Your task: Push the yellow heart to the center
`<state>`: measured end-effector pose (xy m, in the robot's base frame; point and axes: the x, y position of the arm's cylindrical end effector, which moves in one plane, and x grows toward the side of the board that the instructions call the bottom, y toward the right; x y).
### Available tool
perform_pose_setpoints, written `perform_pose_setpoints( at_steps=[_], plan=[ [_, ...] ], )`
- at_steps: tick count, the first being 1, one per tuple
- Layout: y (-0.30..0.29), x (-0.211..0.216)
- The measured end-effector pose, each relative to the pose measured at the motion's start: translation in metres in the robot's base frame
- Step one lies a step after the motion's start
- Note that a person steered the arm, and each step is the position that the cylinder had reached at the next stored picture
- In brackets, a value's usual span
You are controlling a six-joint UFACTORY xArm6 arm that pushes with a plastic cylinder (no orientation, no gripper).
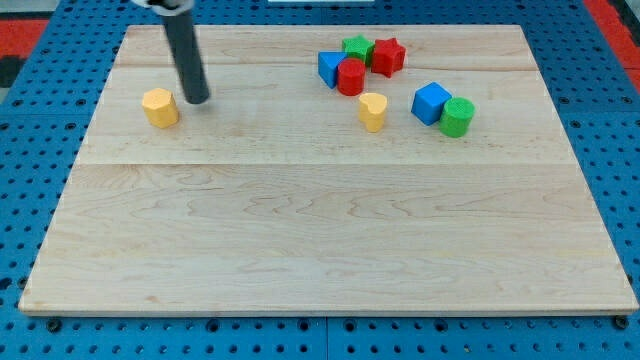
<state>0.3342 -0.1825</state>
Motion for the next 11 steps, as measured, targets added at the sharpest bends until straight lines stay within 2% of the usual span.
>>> perform_pose_setpoints(
  at_steps=[1, 2, 3, 5, 6, 7, 9, 10, 11],
  plan=[
    [-0.033, 0.018],
    [0.045, -0.004],
    [0.153, -0.022],
    [0.257, 0.000],
    [0.264, 0.010],
    [0.262, 0.053],
    [0.147, 0.057],
    [0.221, 0.057],
    [0.226, 0.077]
  ],
)
